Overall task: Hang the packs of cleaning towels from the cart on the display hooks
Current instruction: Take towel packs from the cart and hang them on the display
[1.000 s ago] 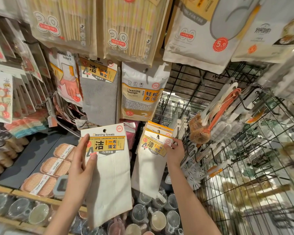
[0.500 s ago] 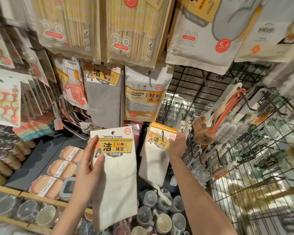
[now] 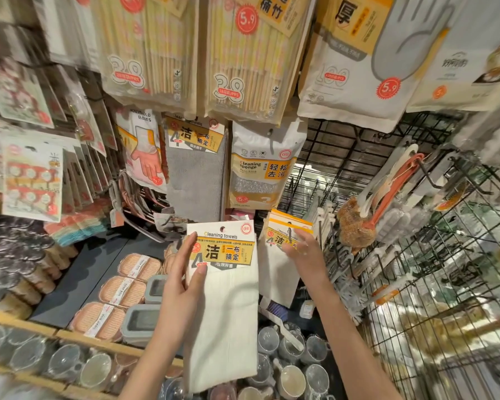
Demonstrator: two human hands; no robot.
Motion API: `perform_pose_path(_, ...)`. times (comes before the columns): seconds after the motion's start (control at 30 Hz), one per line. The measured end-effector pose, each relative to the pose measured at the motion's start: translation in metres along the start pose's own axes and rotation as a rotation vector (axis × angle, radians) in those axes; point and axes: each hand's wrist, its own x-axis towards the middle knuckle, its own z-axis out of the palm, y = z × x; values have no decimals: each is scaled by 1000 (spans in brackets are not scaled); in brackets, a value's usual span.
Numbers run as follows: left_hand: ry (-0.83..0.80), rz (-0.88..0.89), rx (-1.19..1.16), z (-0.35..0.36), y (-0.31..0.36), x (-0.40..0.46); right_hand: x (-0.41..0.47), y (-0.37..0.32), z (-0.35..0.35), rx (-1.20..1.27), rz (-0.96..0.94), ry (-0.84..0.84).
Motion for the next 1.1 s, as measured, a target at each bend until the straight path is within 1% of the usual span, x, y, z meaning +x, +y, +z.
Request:
perform_pose_path(0.07,-11,2,-23,0,1,1,-11,-18,9,-73,-11,-109)
perform_pose_path(0.2,-38,13,-54,-1,2,-1,-29,-48,26,-4,10,-336)
perform_pose_path(0.3,-64,-18,-102,0,2,-5,-38,-49,33,67,-25,-385)
perform_pose_path(0.47,-65,-37,-123,0,10,-3,-43,-54,33,138,-33,-320)
perform_pose_path(0.67,-84,-43,-125,4,13,0,-44,-57,29,94,-105,-263)
perform_pose_path(0.77,-62,-68,-124,8,10,1,-44,-54,25,58,-126,-191)
perform_pose_path(0.93,3,-119,-104,10,1,3,-49,-33,9,85,-103,-47)
perform_pose_path(1.1,9,-82,-118,21,1,6,-39,-17,-10,87,-20,11)
